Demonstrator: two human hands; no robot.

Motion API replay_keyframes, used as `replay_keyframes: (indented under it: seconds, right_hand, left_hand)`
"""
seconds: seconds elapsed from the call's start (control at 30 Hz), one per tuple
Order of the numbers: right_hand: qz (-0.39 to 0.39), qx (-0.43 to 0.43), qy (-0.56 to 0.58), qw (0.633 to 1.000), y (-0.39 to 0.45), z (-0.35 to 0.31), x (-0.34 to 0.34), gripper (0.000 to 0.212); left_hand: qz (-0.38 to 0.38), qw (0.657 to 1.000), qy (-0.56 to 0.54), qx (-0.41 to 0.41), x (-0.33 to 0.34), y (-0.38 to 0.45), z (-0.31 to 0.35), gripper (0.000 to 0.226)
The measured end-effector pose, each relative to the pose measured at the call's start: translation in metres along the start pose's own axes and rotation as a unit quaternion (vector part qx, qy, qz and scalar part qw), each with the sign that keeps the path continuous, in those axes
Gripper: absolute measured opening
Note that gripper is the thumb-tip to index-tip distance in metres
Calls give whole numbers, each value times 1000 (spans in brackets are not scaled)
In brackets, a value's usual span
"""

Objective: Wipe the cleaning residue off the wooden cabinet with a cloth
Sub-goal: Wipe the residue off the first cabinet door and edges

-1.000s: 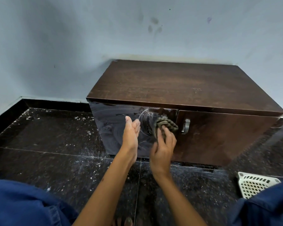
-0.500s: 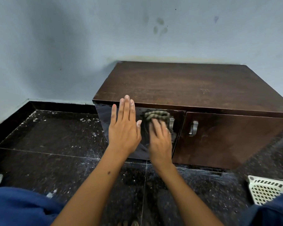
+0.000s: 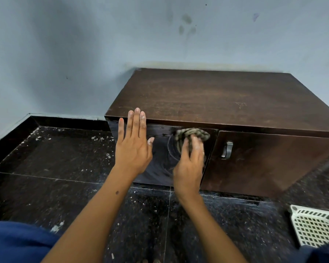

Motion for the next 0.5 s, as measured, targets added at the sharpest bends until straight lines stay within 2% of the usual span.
replay_keyframes:
  seconds: [0.07, 0.13, 0.2, 0.33, 0.37, 0.5]
  right_hand:
    - [34, 96, 49, 994, 6, -6, 1, 57]
    - [50, 155, 84, 983, 11, -23, 8, 59]
    - [34, 146, 97, 984, 6, -37, 18, 62]
    - [-20, 44, 68, 996, -12, -27, 24, 59]
    - [-19, 41, 68, 997, -12, -21, 23, 58]
    - [21, 117, 140, 983, -5, -29, 25, 60]
  left_hand:
    - [4, 1000, -7, -2, 1, 1, 1, 66]
    - [7, 1000, -6, -1, 3, 2, 1, 66]
    - [5, 1000, 1, 3, 4, -1, -2, 66]
    - [3, 1000, 4, 8, 5, -2, -5, 66]
    - [6, 1000, 1, 7, 5, -1, -4, 66]
    - [13, 1000, -7, 8, 5, 1, -2, 65]
Point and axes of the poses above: each hand's wrist, its own y-axis towards the middle knuckle, its own x-axis out of the palm, z = x × y, the point moved 2 cm from there along y, towards the middle knuckle, and after that the axes turned 9 degrees about x, right-handed, at the moved point
